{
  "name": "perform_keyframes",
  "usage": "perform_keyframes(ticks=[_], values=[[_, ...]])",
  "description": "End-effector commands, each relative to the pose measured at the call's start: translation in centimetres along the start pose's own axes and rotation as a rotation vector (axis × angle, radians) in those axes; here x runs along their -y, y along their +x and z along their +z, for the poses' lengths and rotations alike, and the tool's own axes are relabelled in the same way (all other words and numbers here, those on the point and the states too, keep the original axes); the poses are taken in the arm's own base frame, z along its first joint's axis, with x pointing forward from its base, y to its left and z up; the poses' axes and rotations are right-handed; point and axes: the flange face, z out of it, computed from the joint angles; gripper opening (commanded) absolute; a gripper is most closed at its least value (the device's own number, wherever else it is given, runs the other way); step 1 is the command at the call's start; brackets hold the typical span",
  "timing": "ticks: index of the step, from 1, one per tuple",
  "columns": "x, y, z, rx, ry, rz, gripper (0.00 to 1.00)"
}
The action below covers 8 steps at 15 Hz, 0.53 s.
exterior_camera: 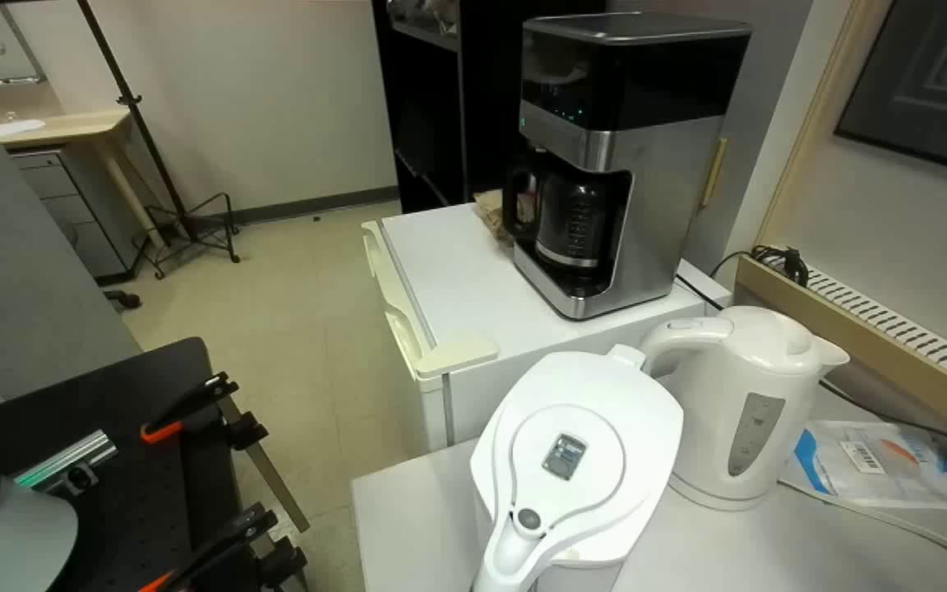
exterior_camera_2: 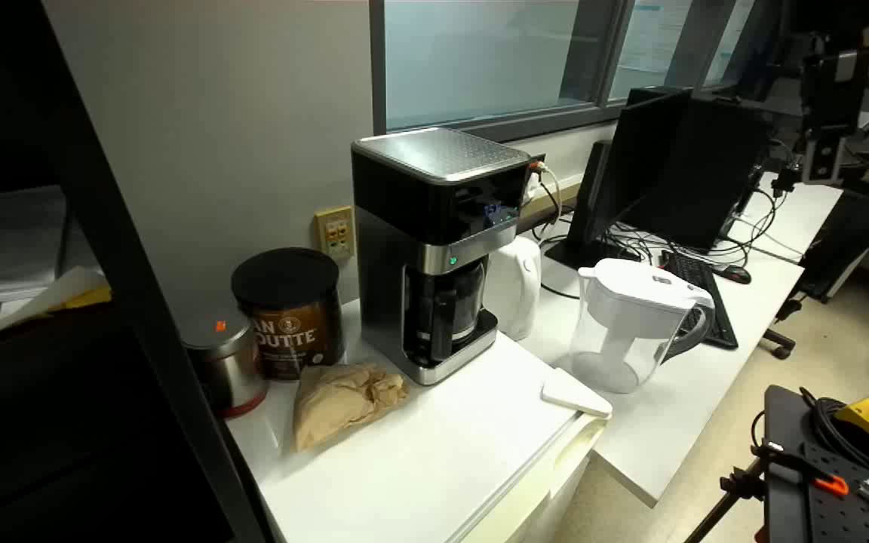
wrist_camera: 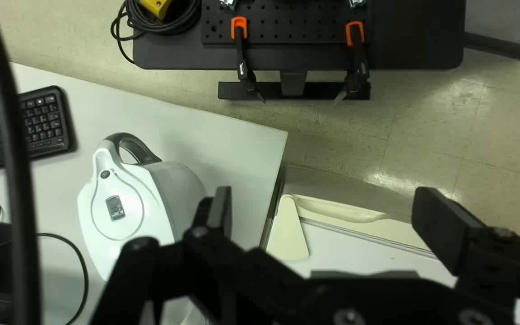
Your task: Press the button on the coffee machine
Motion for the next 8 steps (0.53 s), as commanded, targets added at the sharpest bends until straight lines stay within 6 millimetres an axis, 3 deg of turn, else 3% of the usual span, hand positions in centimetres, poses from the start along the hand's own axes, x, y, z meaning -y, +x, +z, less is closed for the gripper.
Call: perform_keyframes(ticks=[1,8], values=[[0.01,0.01,-0.05,0.0,0.0,0.0,1.0],[0.29,0.43,0.36,-0.016,-0.017,-0.008,1.0]])
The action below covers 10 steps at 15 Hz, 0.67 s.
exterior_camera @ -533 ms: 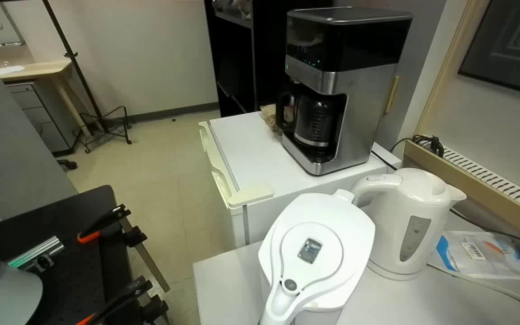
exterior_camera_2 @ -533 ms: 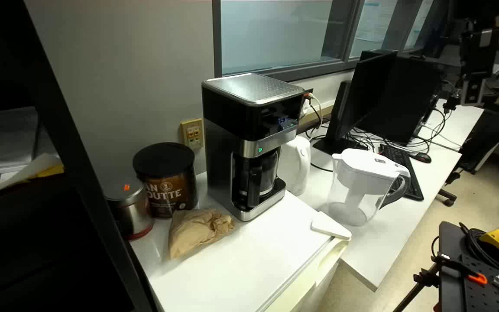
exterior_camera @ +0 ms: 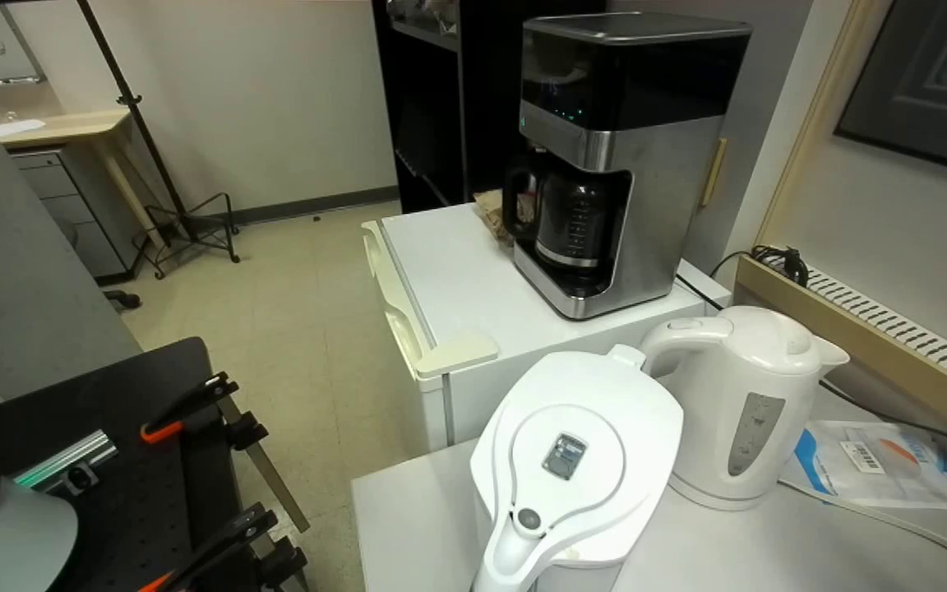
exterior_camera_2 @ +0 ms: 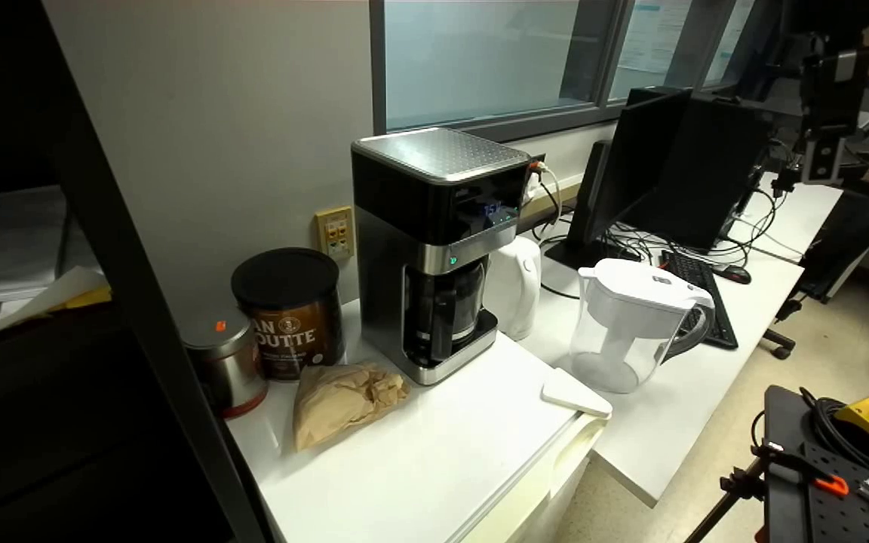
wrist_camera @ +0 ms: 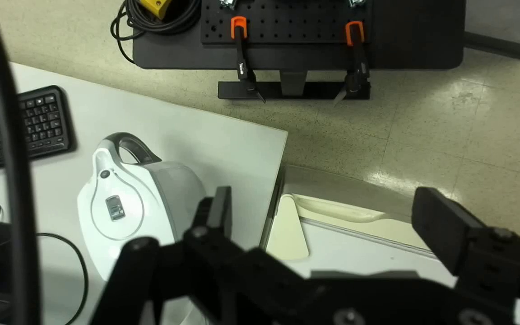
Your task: Press the button on the coffee machine
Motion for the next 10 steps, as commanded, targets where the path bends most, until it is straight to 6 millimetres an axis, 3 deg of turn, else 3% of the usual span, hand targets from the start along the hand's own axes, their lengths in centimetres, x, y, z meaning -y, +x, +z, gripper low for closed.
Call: perform_keyframes(ticks=[1,8,9,10], values=[[0.6,0.6,0.7,-0.032,-0.037,-0.019,1.0],[2.7,3.2,3.5,-0.169,-0.143,-0.115,1.0],[2.9,3.7,4.0,-0.196,-0.148,-0.127,0.75],[3.0,4.1,4.4,-0.221,-0.148,-0.142,0.74]])
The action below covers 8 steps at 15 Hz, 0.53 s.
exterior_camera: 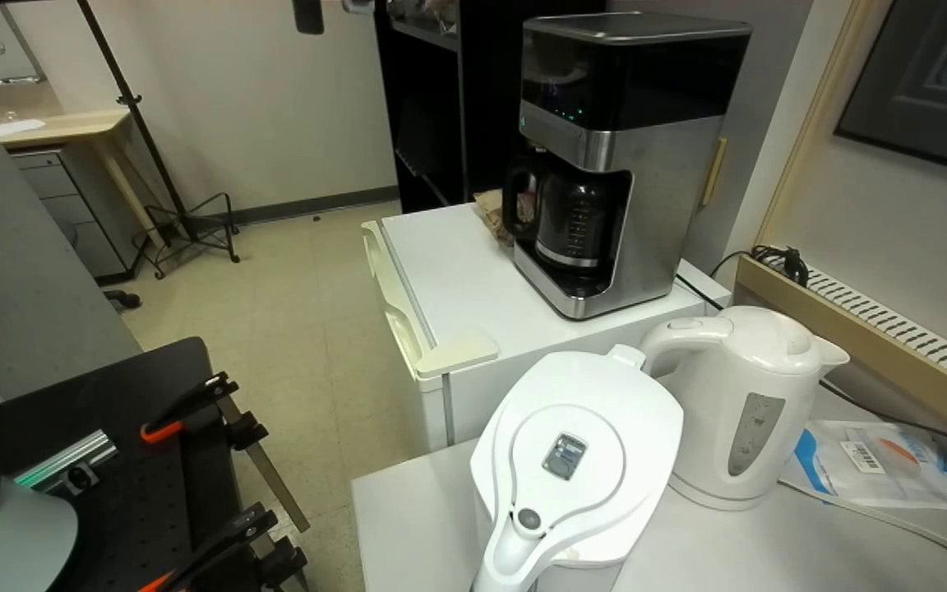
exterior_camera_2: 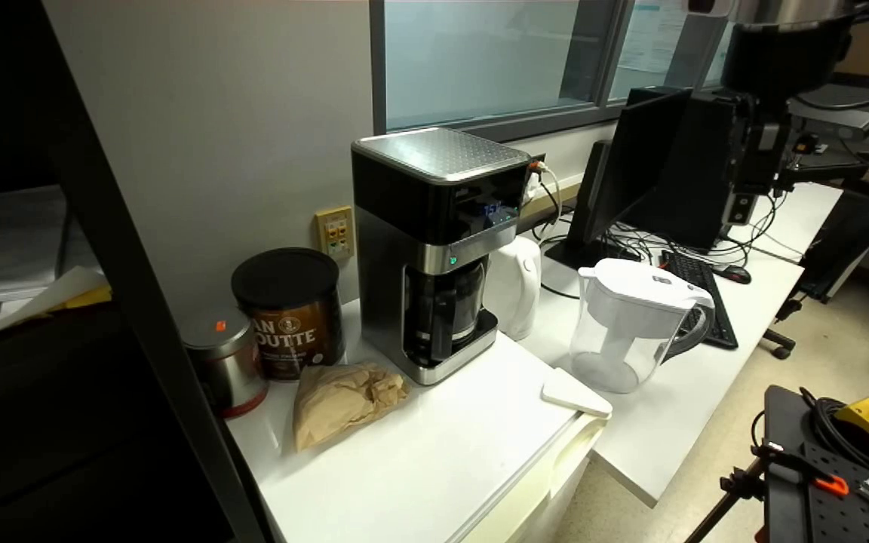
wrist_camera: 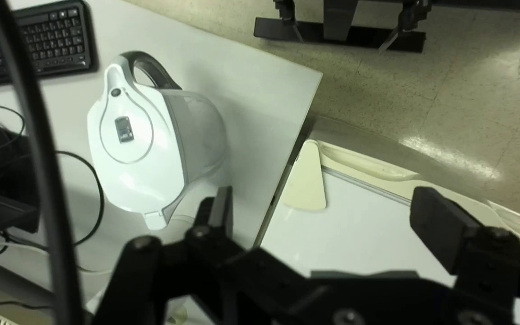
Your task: Press the button on the coffee machine
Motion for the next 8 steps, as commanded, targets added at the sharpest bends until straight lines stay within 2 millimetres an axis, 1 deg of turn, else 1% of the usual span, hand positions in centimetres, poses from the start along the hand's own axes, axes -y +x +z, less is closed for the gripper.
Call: perform_keyframes(ticks=[1,2,3,5,8], values=[[0.8,1.1,1.6,-0.103,-0.023,-0.06,0.66],[0.9,1.5,2.0,-0.137,-0.02,-0.069,0.6],[1.0,2.0,2.5,-0.179,-0.016,-0.079,0.51],[1.3,2.9,3.5,-0.258,-0.008,-0.085,0.38],[1.6,4.4,4.6,-0.382,0.003,-0.078,0.13]])
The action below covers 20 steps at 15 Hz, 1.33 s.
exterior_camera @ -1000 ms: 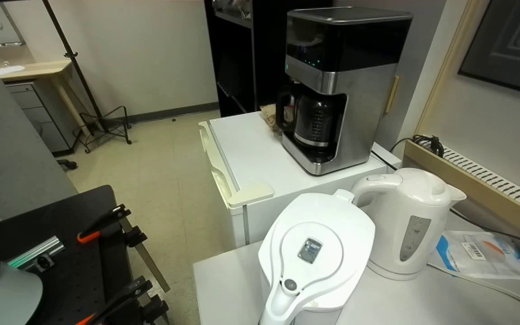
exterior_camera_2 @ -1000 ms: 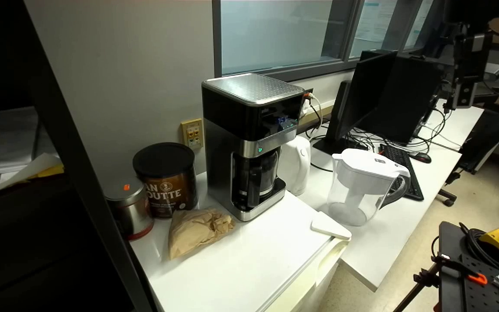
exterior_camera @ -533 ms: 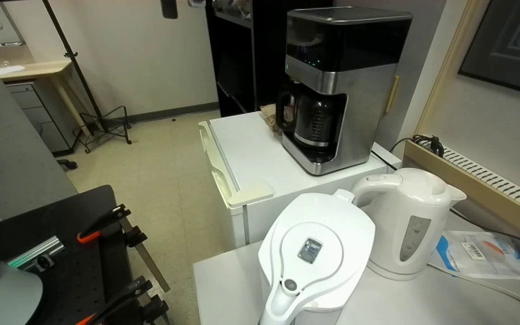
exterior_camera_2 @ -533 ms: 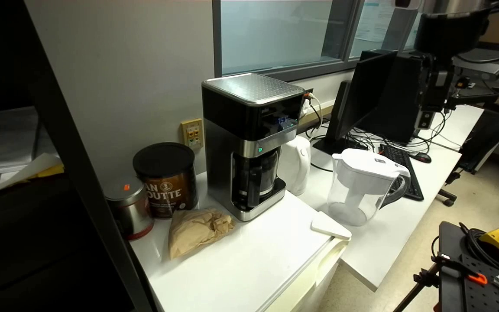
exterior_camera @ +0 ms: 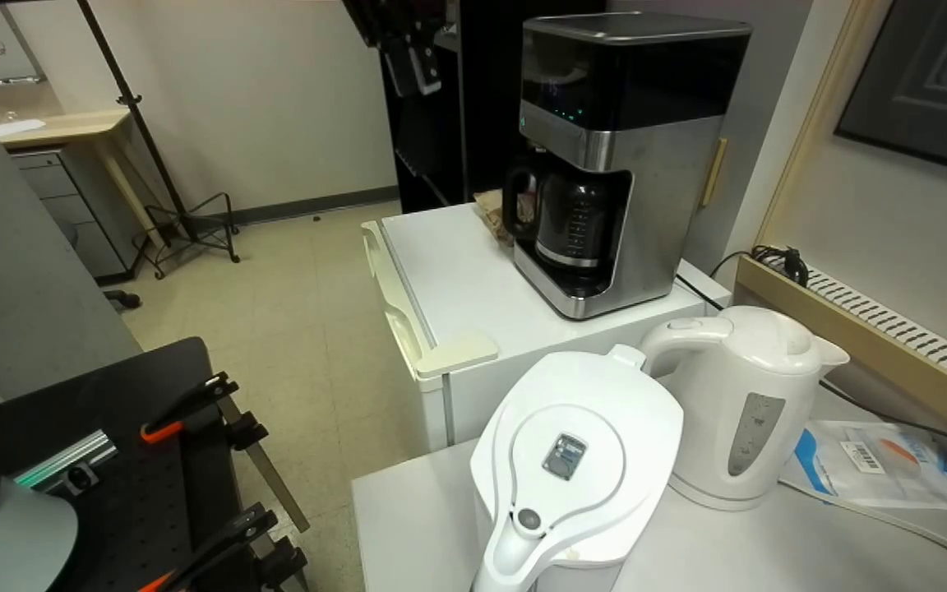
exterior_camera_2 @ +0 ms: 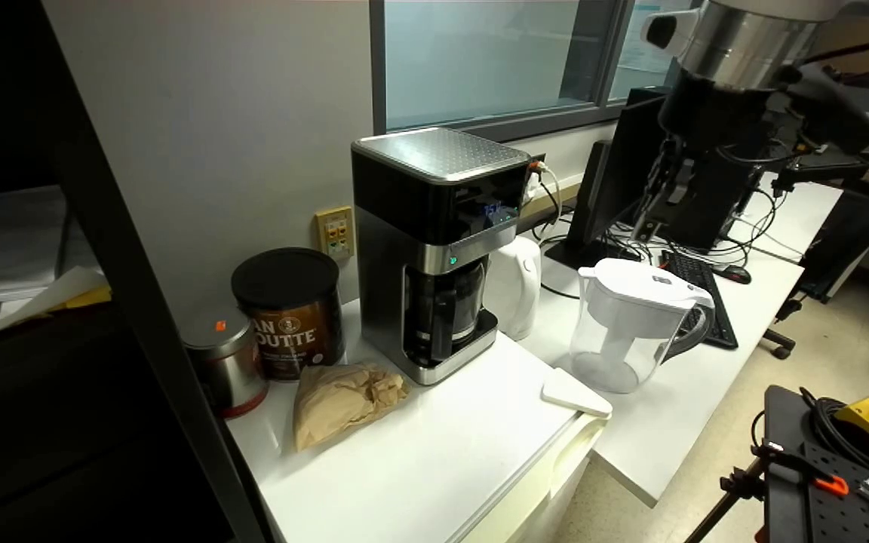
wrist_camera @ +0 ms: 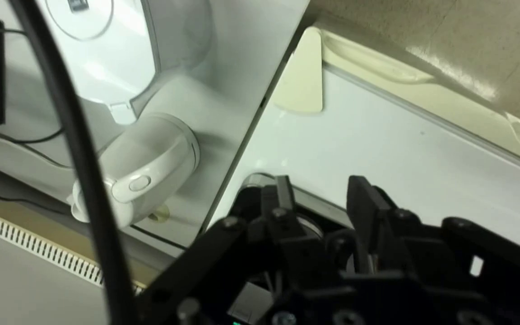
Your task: Press the button on the coffee machine
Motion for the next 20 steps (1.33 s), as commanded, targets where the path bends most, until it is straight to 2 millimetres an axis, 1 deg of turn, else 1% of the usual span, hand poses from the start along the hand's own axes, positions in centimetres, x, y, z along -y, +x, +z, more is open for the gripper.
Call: perform_keyframes(ticks=[1,2,6,11,13,20], values=[[0.0,1.1,1.8,-0.133,-0.007,-0.011,0.06],[0.0,1.5,2.2,-0.182,-0.011,-0.001,0.0],[-0.5,3.4,3.9,-0.265,-0.039,0.028,0.0],[-1.5,5.2,6.0,-0.249,-0.089,0.085,0.0],[-1.7,6.1,6.5,-0.246,-0.095,0.101,0.0],[-1.9,9.1,7.4,-0.261,-0.092,0.138,0.0]])
